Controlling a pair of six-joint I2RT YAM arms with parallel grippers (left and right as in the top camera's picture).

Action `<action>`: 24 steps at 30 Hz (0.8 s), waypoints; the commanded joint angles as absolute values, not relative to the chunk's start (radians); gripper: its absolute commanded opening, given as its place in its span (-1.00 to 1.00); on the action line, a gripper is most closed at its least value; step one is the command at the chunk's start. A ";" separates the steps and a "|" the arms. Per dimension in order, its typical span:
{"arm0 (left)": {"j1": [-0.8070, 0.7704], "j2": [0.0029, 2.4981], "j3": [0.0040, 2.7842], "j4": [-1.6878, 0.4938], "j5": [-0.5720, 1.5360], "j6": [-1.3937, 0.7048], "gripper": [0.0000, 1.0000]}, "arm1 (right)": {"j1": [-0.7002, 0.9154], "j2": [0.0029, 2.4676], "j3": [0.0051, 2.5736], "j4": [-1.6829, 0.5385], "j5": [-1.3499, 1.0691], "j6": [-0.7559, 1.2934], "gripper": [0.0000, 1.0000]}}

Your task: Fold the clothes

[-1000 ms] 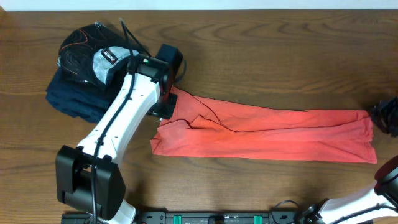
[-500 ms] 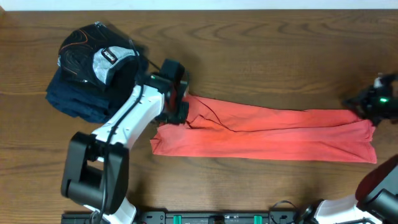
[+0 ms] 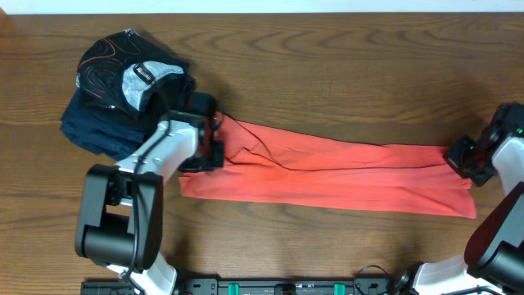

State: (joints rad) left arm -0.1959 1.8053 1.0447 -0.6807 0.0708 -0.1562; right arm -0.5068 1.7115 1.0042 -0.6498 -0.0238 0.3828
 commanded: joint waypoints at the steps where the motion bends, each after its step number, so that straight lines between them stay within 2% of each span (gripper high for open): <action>1: -0.137 1.840 1.006 -0.678 -0.031 -0.178 -0.88 | -0.521 1.728 0.937 -0.577 0.036 0.440 -0.93; 7: -0.107 1.840 1.006 -0.694 -0.031 -0.177 -0.88 | -0.599 1.769 0.897 -0.512 0.181 0.484 -0.98; 12: -0.108 1.840 1.006 -0.694 -0.030 -0.178 -0.87 | -0.717 1.766 1.022 -0.553 -0.187 0.410 -0.90; 15: -0.108 1.840 1.006 -0.694 -0.030 -0.178 -0.88 | -0.747 1.766 1.103 -0.583 -0.464 0.292 -0.67; 18: -0.108 1.840 1.006 -0.693 -0.030 -0.178 -0.88 | -0.730 1.766 1.126 -0.607 -0.598 0.228 -0.45; 21: -0.108 1.840 1.006 -0.692 -0.030 -0.178 -0.88 | -0.682 1.768 1.113 -0.623 -0.564 0.200 -0.10; 24: -0.108 1.840 1.006 -0.690 -0.030 -0.178 -0.88 | -0.619 1.769 1.082 -0.625 -0.398 0.211 0.10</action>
